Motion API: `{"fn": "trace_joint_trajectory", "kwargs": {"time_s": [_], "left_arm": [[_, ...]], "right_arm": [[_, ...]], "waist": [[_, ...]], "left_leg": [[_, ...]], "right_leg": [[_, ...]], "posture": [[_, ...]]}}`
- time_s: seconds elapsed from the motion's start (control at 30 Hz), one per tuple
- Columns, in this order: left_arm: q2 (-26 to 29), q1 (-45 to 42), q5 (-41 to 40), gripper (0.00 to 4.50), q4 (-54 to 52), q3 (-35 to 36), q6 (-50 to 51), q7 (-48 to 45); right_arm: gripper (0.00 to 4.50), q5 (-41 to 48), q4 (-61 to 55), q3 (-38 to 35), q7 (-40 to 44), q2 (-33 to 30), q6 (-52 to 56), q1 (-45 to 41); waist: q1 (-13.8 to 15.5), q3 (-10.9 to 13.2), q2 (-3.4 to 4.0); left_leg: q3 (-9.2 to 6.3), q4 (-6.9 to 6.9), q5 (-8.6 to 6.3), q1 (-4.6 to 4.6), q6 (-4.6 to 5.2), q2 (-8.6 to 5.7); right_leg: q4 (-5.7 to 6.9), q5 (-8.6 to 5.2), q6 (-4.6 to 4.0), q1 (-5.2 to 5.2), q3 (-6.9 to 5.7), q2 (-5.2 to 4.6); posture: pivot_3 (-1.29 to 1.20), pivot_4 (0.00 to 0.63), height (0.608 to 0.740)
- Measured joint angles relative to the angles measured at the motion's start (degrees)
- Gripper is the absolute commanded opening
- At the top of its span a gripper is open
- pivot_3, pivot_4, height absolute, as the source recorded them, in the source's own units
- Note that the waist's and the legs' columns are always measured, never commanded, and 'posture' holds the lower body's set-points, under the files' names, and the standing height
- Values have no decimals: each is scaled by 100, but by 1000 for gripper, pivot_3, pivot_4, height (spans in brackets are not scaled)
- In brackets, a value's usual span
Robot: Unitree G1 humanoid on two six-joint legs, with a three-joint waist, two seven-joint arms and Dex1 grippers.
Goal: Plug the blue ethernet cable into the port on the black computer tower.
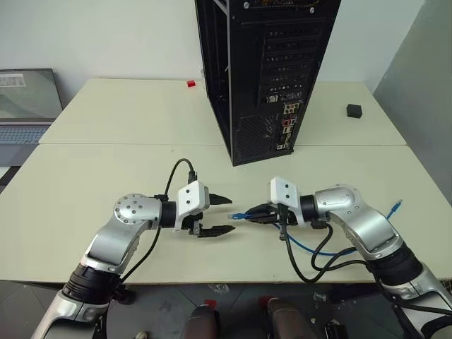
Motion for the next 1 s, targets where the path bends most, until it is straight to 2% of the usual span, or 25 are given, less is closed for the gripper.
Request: {"fn": "trace_joint_trajectory", "kwargs": {"time_s": [0.37,0.43,0.6,0.67,0.7,0.83,0.87,0.9,0.97,1.0], "left_arm": [[-24,16,243,597,142,-244,-131,20],[-24,29,263,277,143,-260,-148,25],[-31,32,297,271,143,-275,-171,55],[-52,70,300,271,142,-275,-188,77],[-63,100,305,271,142,-275,-213,111],[-69,178,361,269,142,-275,-276,194],[-77,223,401,259,142,-274,-376,263],[-97,262,416,259,141,-266,-453,304],[-185,395,462,259,136,-232,-656,444],[-223,465,535,259,134,-230,-846,545]], "right_arm": [[7,-47,0,105,-7,65,30,-49],[5,-60,0,104,-15,64,30,-60],[5,-97,0,110,-9,64,30,-63],[720,-103,0,118,12,53,30,-63],[811,-102,0,126,34,47,30,-63],[1746,-97,-3,177,153,25,29,-62],[2125,-79,-12,175,208,-18,30,-63],[2153,-44,-18,173,259,-75,31,-65],[2833,42,-45,116,382,-236,70,-94],[2894,118,-64,41,443,-301,138,-123]], "waist": [[-1,0,0],[0,0,0],[1,0,0],[0,0,0],[0,0,0],[1,0,0],[2,0,0],[4,0,0],[6,0,0],[8,0,0]], "left_leg": [[-1,0,0,0,0,0],[-2,0,0,0,0,0],[-2,0,0,0,0,0],[-1,0,0,0,0,0],[-2,0,0,0,0,1],[-2,0,0,0,0,0],[-2,0,0,0,0,0],[-2,0,0,0,0,-1],[-2,0,0,-1,0,-1],[-3,0,0,0,0,-1]], "right_leg": [[0,0,0,0,1,-1],[0,0,0,0,0,-1],[0,0,0,0,0,-1],[0,0,0,0,0,-1],[0,0,0,0,0,-1],[0,0,0,0,0,-1],[0,0,0,0,0,-2],[0,0,0,0,0,-4],[0,0,0,0,0,-7],[0,0,0,0,0,-8]], "posture": [[0,150,740],[0,150,740],[0,150,740],[0,150,740],[0,150,740],[0,150,740],[0,150,740],[0,150,740],[0,150,740],[0,150,740]]}}
